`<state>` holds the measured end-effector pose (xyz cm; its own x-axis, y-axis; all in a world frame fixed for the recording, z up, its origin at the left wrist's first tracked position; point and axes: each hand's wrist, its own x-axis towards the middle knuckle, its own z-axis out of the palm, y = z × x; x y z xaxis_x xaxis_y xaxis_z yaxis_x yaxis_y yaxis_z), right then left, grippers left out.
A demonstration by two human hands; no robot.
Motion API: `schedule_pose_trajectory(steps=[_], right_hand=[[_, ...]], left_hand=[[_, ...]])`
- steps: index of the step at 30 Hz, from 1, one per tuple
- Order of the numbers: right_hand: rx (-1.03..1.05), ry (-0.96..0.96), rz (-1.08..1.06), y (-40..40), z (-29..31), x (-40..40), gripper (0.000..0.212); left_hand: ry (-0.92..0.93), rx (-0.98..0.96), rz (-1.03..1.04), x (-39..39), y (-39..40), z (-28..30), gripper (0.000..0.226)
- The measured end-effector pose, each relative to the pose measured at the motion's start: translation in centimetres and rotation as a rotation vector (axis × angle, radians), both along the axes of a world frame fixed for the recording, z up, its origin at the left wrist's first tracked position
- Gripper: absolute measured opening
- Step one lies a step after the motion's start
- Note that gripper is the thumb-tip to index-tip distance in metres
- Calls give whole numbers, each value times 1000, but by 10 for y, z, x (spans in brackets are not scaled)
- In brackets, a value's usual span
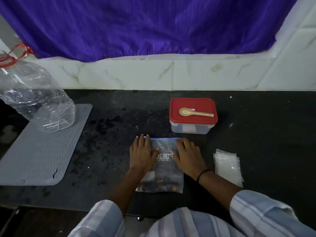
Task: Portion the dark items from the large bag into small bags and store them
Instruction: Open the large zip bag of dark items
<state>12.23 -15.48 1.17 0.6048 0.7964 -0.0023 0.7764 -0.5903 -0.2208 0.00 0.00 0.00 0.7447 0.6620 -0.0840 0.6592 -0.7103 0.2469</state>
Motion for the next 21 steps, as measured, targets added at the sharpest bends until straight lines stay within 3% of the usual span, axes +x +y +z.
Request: schedule_pose_trajectory(steps=[4,8,13,17,21], right_hand=[[2,62,-75,16,-1,7,58],[-5,106,-104,24,0,15,43],[-15,98,-105,28,0,19,31],[-112,-61,-61,31,2,15,37],[-96,-224,78,53,5,3,26]], left_hand=[[-19,44,39,8,10,2,57],[-143,19,48,11,21,-2,41],[-357,-156,169,10,36,-9,32],[-491,-296,296,11,42,-8,25],[-575,-370,346,8,43,-2,24]])
